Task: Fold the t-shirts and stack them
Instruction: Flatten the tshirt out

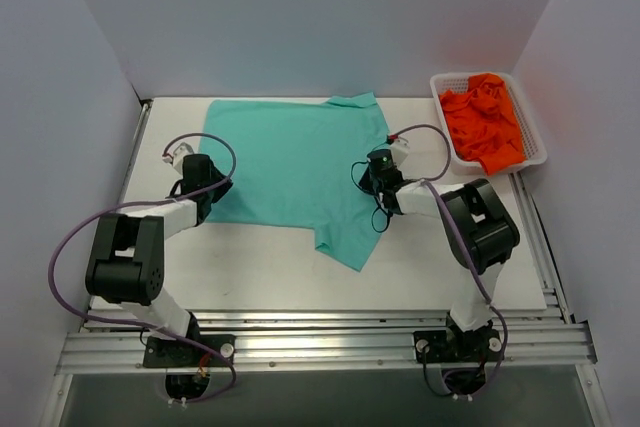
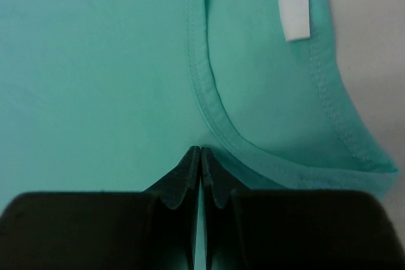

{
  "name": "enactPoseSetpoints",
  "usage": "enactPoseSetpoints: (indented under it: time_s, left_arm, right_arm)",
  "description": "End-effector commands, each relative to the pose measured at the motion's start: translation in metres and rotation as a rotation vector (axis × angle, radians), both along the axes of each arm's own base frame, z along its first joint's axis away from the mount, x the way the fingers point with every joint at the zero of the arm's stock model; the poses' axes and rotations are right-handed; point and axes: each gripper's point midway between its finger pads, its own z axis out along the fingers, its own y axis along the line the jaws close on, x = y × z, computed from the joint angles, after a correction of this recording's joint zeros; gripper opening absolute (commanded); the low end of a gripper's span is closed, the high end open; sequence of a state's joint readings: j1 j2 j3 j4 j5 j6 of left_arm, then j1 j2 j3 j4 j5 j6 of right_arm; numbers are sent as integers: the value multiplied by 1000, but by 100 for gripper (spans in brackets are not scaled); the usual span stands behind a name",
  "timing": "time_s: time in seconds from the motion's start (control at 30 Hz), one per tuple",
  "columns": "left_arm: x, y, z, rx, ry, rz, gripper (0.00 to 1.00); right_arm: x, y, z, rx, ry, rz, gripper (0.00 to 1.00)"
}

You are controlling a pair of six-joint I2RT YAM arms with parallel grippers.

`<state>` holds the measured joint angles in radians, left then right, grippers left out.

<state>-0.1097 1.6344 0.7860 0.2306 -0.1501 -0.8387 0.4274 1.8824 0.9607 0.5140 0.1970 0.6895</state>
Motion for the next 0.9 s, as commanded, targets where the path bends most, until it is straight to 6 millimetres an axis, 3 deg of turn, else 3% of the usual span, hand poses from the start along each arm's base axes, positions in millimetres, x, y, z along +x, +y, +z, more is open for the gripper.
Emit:
enactPoseSetpoints:
  time_s: [0.0, 0.1, 0.27, 0.43, 0.53, 0.57, 0.63, 0.73, 0.8, 0.83, 0.87]
  left_arm:
    - [9, -8, -3, -30, -18, -34, 30]
    - [3, -12, -16, -36, 20, -39, 11]
    - [-19, -19, -34, -15, 99, -17, 5]
    - [-52, -36, -41, 17, 144, -2, 2]
    - [-81, -43, -49, 17, 172, 0, 2]
    - [-85, -46, -41, 12, 147, -1, 2]
    - [-101, -56, -40, 7, 151, -15, 2]
    - [-125, -70, -23, 32, 115, -41, 2]
    - [-137, -68, -6, 47, 94, -40, 4]
    - [-142, -73, 1, 49, 80, -57, 8]
    - [-143, -74, 20, 26, 32, -61, 14]
  right_arm:
    - [-14, 0, -28, 24, 56, -18, 0]
    - [-30, -11, -46, 11, 94, -49, 0]
    - [-57, -35, -64, -32, 161, -133, 0]
    - [-86, -63, -60, -90, 204, -236, 0]
    - [-104, -76, -52, -104, 202, -286, 0]
    - [-105, -78, -42, -92, 181, -295, 0]
    - [-119, -90, -40, -123, 194, -325, 0]
    - [-132, -99, -20, -122, 172, -354, 0]
    - [-141, -105, 1, -102, 130, -372, 0]
    - [-142, -104, 9, -96, 109, -368, 0]
    - [-140, -104, 31, -70, 51, -376, 0]
